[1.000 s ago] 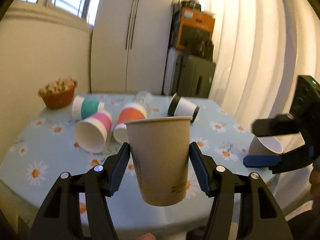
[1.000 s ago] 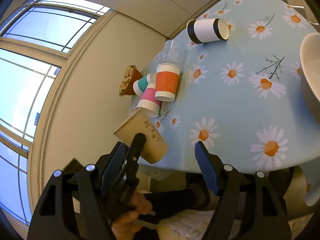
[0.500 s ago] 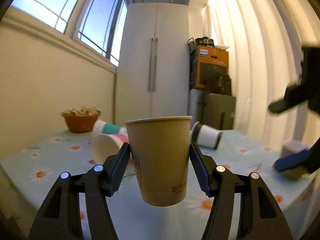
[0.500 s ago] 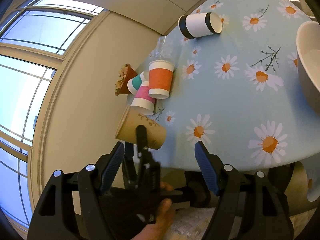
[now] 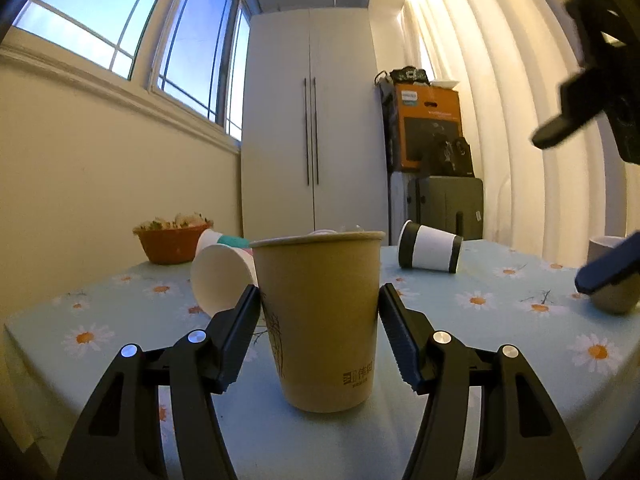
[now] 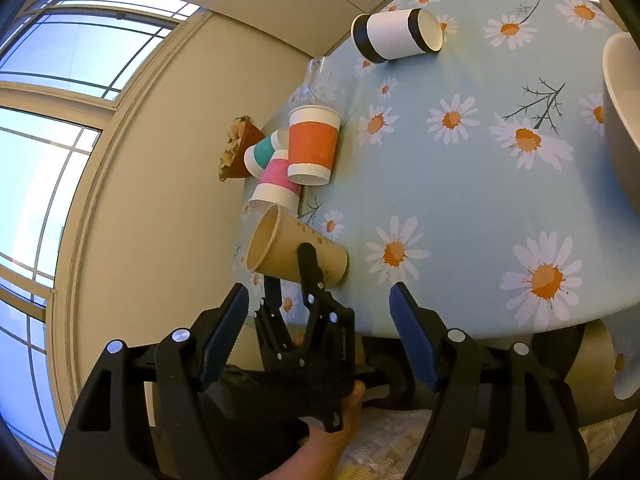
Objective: Flip cup upright
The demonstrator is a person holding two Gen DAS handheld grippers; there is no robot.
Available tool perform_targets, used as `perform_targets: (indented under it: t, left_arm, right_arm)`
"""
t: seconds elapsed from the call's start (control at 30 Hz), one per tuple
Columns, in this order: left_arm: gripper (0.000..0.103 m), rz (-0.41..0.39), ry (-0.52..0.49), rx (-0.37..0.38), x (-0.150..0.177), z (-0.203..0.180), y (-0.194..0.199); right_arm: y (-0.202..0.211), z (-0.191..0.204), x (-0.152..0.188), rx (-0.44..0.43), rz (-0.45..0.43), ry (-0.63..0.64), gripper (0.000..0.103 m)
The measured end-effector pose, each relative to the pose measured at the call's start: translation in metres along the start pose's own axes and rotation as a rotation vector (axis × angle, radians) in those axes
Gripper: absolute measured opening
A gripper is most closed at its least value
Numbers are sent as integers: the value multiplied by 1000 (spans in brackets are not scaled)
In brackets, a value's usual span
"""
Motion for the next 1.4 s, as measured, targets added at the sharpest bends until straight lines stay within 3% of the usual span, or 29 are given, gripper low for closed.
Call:
perform_targets:
  t: [0.33,0.4,0.47,0.7,0.9,1.1,1.23,1.4]
  left_arm:
    - [61,25,-7,21,4,-7,0]
    - [76,28,7,16,2,-4,1]
    - [84,38,29,14,1,-1,2]
    - [96,46,70,42,-14,9,15]
    - [96,110,52,77,-43,15,35]
    - [96,174,61,128,-68,34,69]
    - [96,209,17,222,-89,40,92]
    - [96,242,-15,302,-110,50,122]
  right_arm:
    - [0,-3,1,15,0,-5,73]
    - [0,-2,0,16,1,-4,73]
    - [0,-2,0,17,-1,-1,73]
    - [8,1,-3,38,-50,29,75]
    - [18,6,-4,59,-124,77,76]
    - [32,12,3,180,-253,179,81]
    - [31,15,23,261,-273,255,83]
    - [41,28,54,295,-340,334,83]
Point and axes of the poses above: each gripper's, at about its wrist camera, not at the fingertips, and y roughly against the way its jaws point, z to its left, x to its underside, the point moved 5 cm from there along -y, roughly the way its jaws point, and after that the axes turned 12 degrees about x, right-handed, at the moved point
